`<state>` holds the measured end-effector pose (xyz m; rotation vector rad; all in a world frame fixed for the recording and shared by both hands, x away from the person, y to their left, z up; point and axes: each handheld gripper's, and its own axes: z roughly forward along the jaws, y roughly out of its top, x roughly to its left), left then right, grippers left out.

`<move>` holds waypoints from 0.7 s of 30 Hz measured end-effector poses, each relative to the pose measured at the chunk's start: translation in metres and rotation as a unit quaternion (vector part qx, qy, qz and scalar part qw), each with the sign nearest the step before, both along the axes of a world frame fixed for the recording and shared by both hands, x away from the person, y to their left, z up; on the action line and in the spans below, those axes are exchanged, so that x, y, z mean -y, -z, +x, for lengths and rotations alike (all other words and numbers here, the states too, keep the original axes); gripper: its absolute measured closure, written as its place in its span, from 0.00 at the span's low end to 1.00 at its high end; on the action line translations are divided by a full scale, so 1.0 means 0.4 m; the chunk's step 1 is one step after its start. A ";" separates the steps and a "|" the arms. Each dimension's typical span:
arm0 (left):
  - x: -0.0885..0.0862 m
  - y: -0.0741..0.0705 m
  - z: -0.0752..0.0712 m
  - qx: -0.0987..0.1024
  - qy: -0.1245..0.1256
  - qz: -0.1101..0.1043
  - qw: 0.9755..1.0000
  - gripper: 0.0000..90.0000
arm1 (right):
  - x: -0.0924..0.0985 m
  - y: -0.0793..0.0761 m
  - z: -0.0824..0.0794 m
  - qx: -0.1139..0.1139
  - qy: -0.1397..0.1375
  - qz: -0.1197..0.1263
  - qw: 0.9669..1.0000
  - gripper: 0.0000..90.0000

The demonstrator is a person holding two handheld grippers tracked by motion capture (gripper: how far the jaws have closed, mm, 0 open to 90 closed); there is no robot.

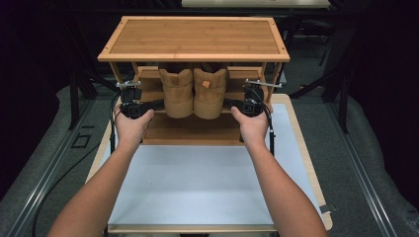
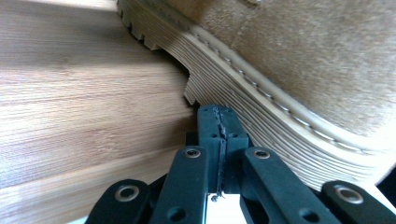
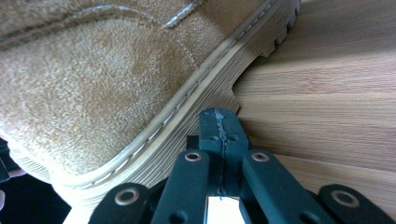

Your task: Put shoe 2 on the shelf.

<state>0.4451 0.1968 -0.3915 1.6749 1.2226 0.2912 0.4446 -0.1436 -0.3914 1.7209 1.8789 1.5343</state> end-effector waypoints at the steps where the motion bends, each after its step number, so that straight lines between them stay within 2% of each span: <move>1: -0.001 -0.002 -0.002 -0.001 0.003 -0.003 1.000 1.00 | 0.001 -0.002 -0.002 -0.001 -0.002 0.000 1.000 1.00; 11: -0.014 -0.020 -0.036 0.006 0.018 -0.001 1.000 0.99 | 0.014 -0.018 -0.028 0.006 -0.012 -0.018 1.000 1.00; 16: -0.029 -0.022 -0.060 0.002 0.025 0.016 1.000 0.98 | 0.034 -0.024 -0.050 0.007 -0.016 -0.032 0.999 1.00; 21: -0.045 -0.025 -0.087 0.008 0.034 0.020 0.999 0.96 | 0.056 -0.029 -0.077 0.010 -0.022 -0.039 0.999 1.00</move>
